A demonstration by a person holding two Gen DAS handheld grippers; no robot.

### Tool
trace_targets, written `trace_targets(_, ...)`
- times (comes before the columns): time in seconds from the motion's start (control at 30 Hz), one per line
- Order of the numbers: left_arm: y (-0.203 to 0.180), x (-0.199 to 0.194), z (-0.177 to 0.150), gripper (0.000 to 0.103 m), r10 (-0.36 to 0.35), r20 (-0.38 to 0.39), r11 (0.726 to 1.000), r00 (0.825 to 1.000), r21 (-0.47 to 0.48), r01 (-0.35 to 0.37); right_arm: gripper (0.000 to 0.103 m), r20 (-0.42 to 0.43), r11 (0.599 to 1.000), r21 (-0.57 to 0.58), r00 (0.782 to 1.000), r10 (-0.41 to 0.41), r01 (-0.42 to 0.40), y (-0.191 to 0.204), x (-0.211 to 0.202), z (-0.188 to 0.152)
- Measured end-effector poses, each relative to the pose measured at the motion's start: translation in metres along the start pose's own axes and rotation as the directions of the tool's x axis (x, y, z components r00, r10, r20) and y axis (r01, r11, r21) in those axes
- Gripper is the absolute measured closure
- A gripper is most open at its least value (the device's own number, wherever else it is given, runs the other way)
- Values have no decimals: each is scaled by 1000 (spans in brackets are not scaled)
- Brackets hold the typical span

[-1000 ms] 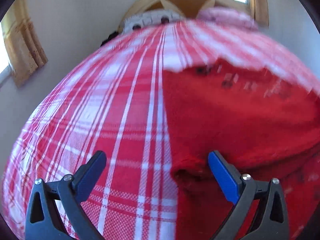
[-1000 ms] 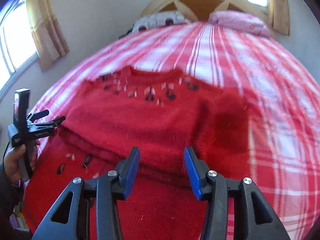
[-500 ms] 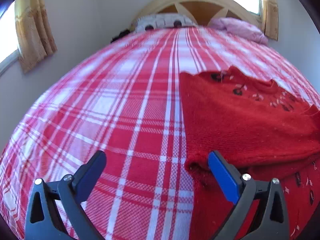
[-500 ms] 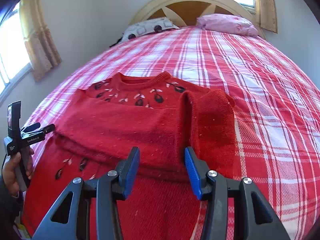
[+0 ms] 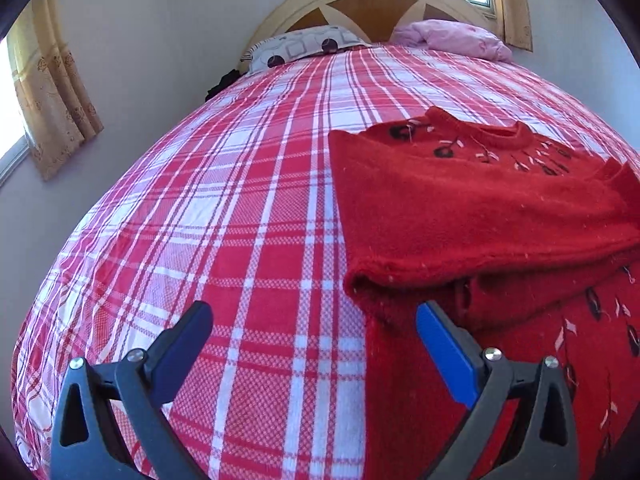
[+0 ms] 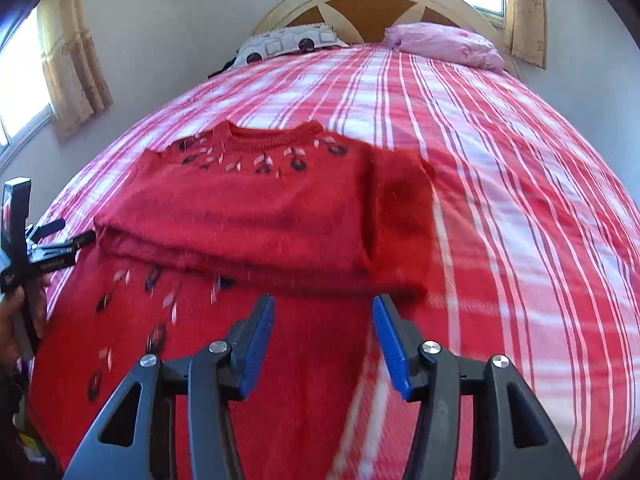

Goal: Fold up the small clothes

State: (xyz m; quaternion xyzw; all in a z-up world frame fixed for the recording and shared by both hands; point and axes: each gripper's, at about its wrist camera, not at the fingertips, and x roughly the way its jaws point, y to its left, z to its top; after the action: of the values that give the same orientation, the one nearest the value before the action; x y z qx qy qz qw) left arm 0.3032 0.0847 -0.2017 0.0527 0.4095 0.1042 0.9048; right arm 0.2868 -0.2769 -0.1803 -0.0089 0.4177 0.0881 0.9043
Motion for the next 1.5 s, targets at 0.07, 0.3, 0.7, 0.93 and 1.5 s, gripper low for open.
trace_targets(0.07,1,-4,-5,0,-14,1,1000,1000,-1,14,51,-17,1000,10,1000,-3,3,-4,-8,-15)
trace_targets(0.3,0,-24,-31,0,-41,-11,999,999,16,42,50,-26,999,31,1000,-15,16,-4,-38,-68)
trace_targets(0.7,18,-76,-105,0,-154,-58,988,986,3,154,50,-34,999,50,999,-3,5,17,-85,-126)
trace_targets(0.93,24,-106,-142,0,-199,-51,980,979,12,200,50,-26,997,80,1000,3,-1,24,-105,-159)
trace_targets(1.5,13,-151,-180,45,-378,-117,926,919,-65,372,74,-32,972,194,990,140,-131,30,-133,-211)
